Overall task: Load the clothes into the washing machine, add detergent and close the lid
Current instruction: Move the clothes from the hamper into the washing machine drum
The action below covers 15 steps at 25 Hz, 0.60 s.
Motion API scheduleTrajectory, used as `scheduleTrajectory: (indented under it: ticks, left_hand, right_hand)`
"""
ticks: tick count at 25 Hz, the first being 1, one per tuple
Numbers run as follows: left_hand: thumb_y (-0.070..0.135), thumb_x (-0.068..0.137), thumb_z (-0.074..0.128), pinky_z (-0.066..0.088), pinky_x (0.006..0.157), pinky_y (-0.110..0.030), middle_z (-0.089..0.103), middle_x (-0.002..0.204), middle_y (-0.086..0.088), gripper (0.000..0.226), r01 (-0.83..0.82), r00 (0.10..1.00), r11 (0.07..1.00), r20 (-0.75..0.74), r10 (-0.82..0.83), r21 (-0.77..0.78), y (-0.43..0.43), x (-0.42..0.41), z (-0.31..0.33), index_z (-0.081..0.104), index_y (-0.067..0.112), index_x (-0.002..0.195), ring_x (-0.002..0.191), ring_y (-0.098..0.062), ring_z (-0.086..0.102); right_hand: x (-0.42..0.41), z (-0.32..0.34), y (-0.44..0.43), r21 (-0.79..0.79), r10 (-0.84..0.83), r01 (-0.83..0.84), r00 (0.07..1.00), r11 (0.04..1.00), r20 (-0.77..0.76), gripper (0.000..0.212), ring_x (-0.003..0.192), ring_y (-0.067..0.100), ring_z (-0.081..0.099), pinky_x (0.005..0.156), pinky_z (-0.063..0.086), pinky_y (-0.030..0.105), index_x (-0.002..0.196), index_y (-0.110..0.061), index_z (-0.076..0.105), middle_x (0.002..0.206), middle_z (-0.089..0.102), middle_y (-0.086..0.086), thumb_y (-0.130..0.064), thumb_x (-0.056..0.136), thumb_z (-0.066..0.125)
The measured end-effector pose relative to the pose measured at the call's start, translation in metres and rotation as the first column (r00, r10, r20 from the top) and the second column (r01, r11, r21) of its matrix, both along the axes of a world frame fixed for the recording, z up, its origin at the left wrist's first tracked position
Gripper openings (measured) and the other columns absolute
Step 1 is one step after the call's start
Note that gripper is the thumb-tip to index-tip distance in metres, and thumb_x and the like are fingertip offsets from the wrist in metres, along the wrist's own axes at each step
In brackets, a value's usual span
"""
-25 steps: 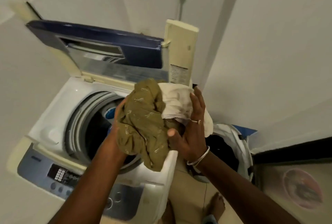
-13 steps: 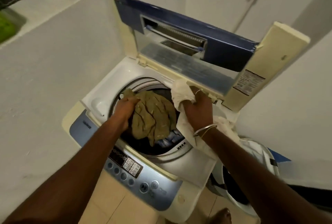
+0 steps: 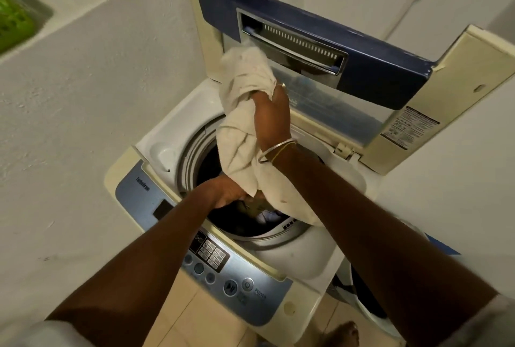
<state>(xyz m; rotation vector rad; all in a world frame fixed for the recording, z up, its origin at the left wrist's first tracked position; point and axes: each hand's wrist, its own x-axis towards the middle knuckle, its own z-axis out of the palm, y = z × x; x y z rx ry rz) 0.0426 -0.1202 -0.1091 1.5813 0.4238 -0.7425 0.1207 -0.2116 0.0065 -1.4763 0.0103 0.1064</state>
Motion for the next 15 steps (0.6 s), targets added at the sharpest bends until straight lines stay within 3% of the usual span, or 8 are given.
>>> scheduleTrajectory:
  ticks: [3, 5, 8, 11, 13, 15]
  left_hand:
    - [0.019, 0.100, 0.056, 0.055, 0.095, -0.052, 0.069, 0.126, -0.007, 0.032, -0.142, 0.988, 0.967, 0.030, 0.152, -0.210, -0.003, 0.005, 0.009, 0.060, 0.016, 0.131, 0.113, -0.025, 0.067]
    - [0.020, 0.103, 0.047, 0.056, 0.092, -0.054, 0.070, 0.118, -0.012, 0.026, -0.379, 0.916, 0.858, -0.005, 0.402, -0.347, 0.009, 0.011, 0.014, 0.063, 0.015, 0.124, 0.104, -0.028, 0.069]
    - [0.011, 0.103, 0.041, 0.061, 0.083, -0.044, 0.075, 0.104, -0.009, 0.027, -0.636, 0.721, 0.633, -0.045, 0.692, -0.442, 0.036, 0.012, 0.019, 0.064, 0.017, 0.115, 0.089, -0.026, 0.073]
    - [-0.003, 0.099, 0.038, 0.061, 0.082, -0.042, 0.073, 0.103, -0.010, 0.035, -0.760, 0.599, 0.528, -0.093, 0.795, -0.379, 0.046, 0.013, 0.010, 0.061, 0.013, 0.119, 0.084, -0.024, 0.072]
    - [-0.012, 0.090, 0.040, 0.062, 0.078, -0.038, 0.068, 0.113, -0.016, 0.043, -0.790, 0.594, 0.558, -0.094, 0.799, -0.254, 0.040, 0.018, -0.003, 0.059, 0.005, 0.125, 0.089, -0.027, 0.069]
    - [-0.014, 0.086, 0.047, 0.059, 0.080, -0.040, 0.062, 0.126, -0.025, 0.051, -0.696, 0.718, 0.718, -0.030, 0.695, -0.033, 0.033, 0.021, -0.020, 0.052, -0.002, 0.136, 0.104, -0.037, 0.066]
  right_hand:
    - [0.010, -0.002, -0.002, 0.152, -0.037, 0.040, 0.999, 0.987, -0.024, 0.037, 0.105, 0.012, 0.059, 0.090, 0.047, 0.016, 0.130, -0.004, 0.055, 0.121, 0.062, 0.004, -0.001, 0.094, 0.047]
    - [0.011, -0.017, -0.014, 0.131, -0.065, 0.065, 0.998, 0.989, 0.001, 0.036, 0.103, 0.009, 0.059, 0.084, 0.046, 0.007, 0.130, -0.003, 0.054, 0.118, 0.060, 0.000, 0.000, 0.096, 0.045]
    - [0.010, -0.061, -0.037, -0.054, -0.067, 0.075, 0.987, 0.996, 0.145, 0.044, 0.119, 0.014, 0.057, 0.101, 0.047, 0.026, 0.136, -0.004, 0.050, 0.130, 0.059, 0.002, -0.012, 0.093, 0.056]
    - [-0.001, -0.108, -0.047, -0.273, -0.023, 0.082, 0.977, 0.959, 0.211, 0.056, 0.119, 0.018, 0.058, 0.103, 0.049, 0.037, 0.139, -0.007, 0.040, 0.132, 0.058, 0.008, -0.006, 0.088, 0.062]
    - [-0.007, -0.134, -0.049, -0.455, 0.025, 0.067, 0.981, 0.888, 0.194, 0.064, 0.124, 0.026, 0.054, 0.107, 0.045, 0.037, 0.141, -0.003, 0.037, 0.136, 0.052, 0.015, -0.005, 0.083, 0.064]
    - [-0.008, -0.160, -0.050, -0.673, 0.225, -0.178, 0.974, 0.718, -0.019, 0.081, 0.136, 0.032, 0.043, 0.114, 0.037, 0.038, 0.151, -0.003, 0.025, 0.149, 0.039, 0.019, -0.007, 0.082, 0.068]
